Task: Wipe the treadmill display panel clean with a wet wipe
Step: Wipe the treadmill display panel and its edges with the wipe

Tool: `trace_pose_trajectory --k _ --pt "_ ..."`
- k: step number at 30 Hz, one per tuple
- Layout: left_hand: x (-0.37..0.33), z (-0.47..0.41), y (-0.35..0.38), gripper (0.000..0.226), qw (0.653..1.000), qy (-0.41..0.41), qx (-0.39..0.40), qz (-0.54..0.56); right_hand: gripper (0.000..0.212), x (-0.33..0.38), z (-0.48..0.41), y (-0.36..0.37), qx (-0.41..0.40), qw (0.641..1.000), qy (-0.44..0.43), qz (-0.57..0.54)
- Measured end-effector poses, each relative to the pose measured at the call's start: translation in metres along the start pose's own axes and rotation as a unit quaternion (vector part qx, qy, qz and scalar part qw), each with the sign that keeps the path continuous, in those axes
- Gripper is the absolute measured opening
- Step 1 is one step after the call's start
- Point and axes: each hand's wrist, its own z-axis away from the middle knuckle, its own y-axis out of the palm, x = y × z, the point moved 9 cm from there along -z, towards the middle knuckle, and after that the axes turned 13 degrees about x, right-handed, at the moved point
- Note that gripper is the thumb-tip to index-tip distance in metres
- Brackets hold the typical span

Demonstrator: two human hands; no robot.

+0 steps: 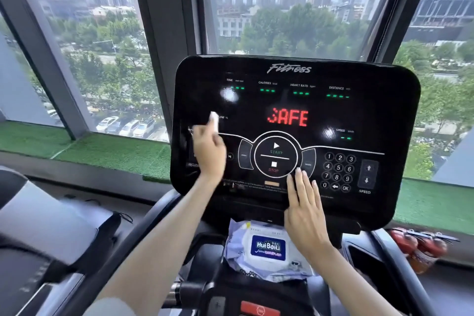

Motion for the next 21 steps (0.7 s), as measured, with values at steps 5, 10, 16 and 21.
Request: trace_pose_trajectory --k 5,10,16,21 --pt "-0.037 0.074 0.065 0.051 0.901 0.322 0.258 -0.135 0.066 0.01 -0.009 0.003 -0.009 1.0 -0.017 -0.002" --pt "0.029 -0.008 -0.024 0.057 0.996 0.052 0.044 -0.053 0.064 0.014 -0.012 0.006 -0.019 1.0 -0.013 -0.019" --pt "-0.004 0.039 0.027 0.063 0.958 0.218 0.152 -0.105 0.065 0.016 -0.017 0.004 -0.031 0.999 -0.013 -0.019" --pt "0.01 -0.017 -0.009 0.064 0.993 0.089 0.049 -0.051 0.07 0.007 -0.019 -0.004 -0.041 0.999 0.002 -0.025"
